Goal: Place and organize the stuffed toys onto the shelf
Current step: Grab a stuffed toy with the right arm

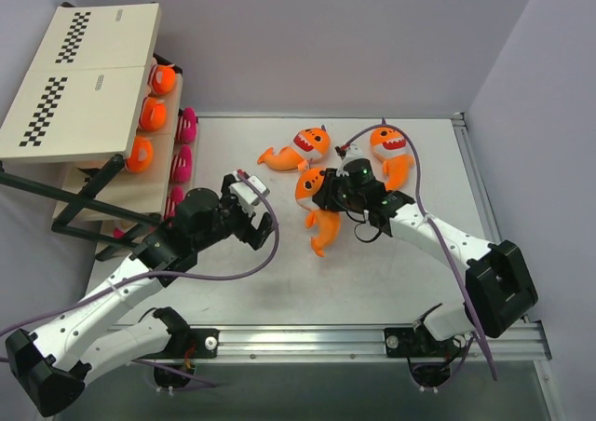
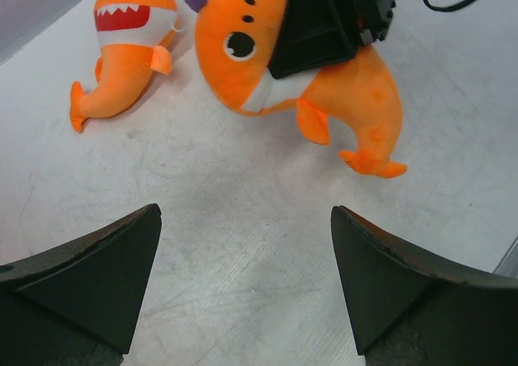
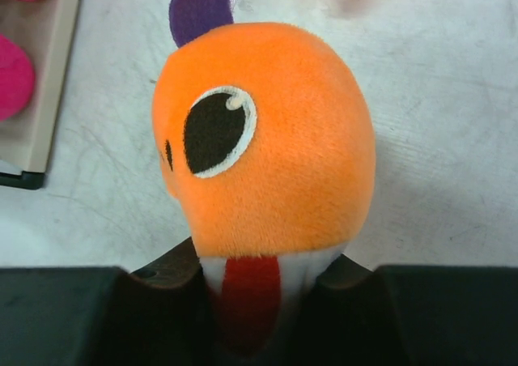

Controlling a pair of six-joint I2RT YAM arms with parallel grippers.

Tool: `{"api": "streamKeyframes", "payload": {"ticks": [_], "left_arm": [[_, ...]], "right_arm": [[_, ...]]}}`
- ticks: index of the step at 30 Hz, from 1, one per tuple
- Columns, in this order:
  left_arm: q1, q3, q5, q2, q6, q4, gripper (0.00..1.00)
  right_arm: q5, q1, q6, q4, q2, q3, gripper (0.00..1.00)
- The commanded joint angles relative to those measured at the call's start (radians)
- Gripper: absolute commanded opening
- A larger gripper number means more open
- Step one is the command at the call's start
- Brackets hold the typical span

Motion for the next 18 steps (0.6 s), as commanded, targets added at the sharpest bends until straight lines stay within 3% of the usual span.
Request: {"api": "streamKeyframes", "payload": {"ticks": [1, 12, 18], "left_arm": [[-0.048, 0.009, 0.062, 0.004, 0.064, 0.056, 0.94], [-0.348, 0.012, -0.14, 0.028, 0.238, 0.13, 0.94], [-0.444, -0.004, -0.228, 0.093, 0.311, 0.228, 0.94]], "right_arm": [[-0.048, 0.004, -0.01, -0.069, -0.047, 0.079, 0.0], [-0.197, 0.004, 0.047, -0.126, -0.075, 0.173, 0.0], [-0.22, 0.004, 0.09, -0.138, -0.093, 0.174, 0.0]]}}
